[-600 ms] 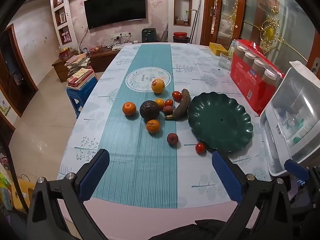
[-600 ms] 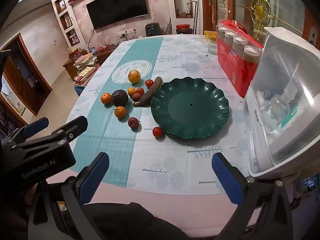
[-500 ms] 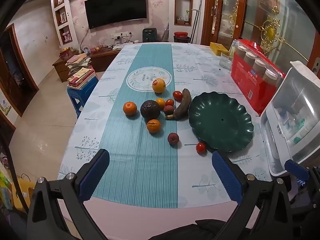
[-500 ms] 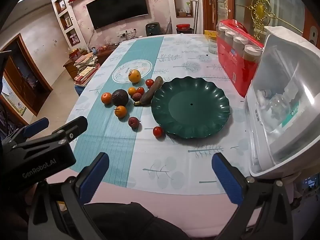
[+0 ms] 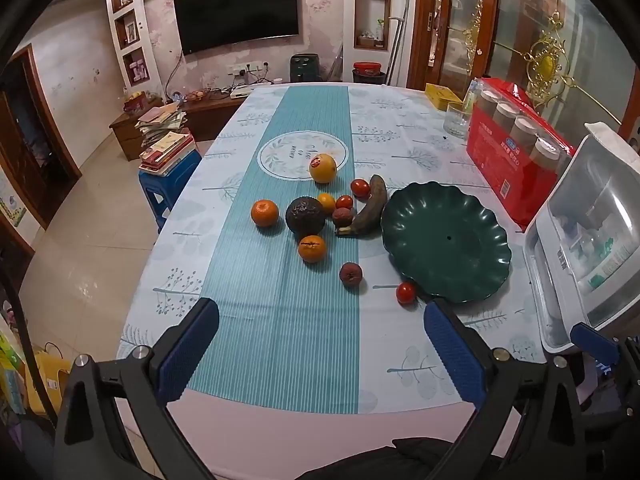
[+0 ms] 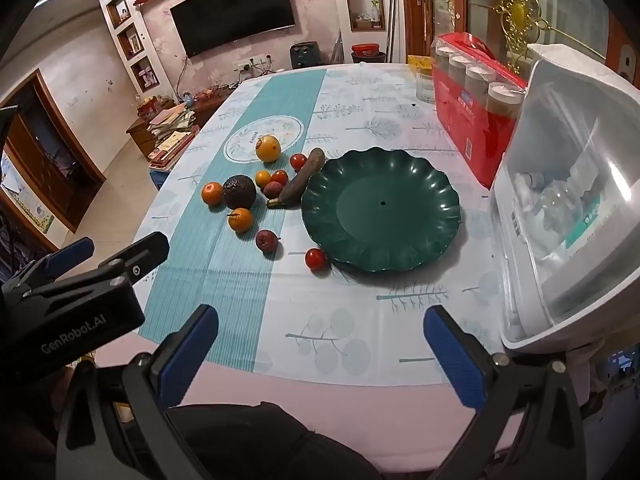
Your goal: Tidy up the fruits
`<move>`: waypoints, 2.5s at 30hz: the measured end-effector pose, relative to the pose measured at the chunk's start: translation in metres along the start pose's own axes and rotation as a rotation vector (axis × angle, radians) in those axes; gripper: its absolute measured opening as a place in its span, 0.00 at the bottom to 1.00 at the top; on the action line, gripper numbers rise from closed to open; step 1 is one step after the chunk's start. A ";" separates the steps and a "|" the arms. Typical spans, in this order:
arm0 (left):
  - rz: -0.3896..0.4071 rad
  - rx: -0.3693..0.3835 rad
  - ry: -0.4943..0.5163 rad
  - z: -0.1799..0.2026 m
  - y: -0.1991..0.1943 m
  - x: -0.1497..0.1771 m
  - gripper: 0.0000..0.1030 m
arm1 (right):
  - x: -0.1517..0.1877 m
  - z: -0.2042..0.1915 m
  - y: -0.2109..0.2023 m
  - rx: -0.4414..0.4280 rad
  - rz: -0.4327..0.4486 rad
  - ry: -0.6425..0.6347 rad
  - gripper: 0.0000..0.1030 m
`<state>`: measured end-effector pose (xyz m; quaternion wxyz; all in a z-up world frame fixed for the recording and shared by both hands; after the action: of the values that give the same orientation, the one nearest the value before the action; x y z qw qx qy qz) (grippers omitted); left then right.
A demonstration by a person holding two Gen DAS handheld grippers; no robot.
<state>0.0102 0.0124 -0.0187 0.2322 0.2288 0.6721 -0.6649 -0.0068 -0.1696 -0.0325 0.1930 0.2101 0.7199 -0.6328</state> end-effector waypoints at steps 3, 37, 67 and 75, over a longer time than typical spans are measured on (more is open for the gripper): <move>0.010 -0.010 -0.011 0.003 -0.008 0.000 0.99 | 0.004 -0.001 0.000 0.001 0.001 0.004 1.00; -0.006 0.082 0.045 -0.042 -0.007 -0.006 0.99 | 0.012 -0.043 0.001 0.046 -0.022 0.100 1.00; -0.194 0.279 0.164 -0.101 0.046 -0.021 0.99 | 0.028 -0.087 0.016 0.191 0.094 0.231 0.99; -0.260 0.303 0.197 -0.073 0.080 -0.039 0.97 | 0.013 -0.072 0.058 0.148 0.094 0.160 0.90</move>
<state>0.0901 0.0859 -0.0571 0.0406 0.2365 0.6079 -0.7569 0.0131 -0.0905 -0.0789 0.1482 0.3071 0.6736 -0.6557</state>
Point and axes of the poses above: each gripper's, at about its wrist camera, not at the fingertips, and y roughly the way its jaws point, z to its right, x to its underside, the point moved 1 cm from there along y, roughly the way its jaws point, and after that the axes turned 1 degree about y, right-handed, at the moved point
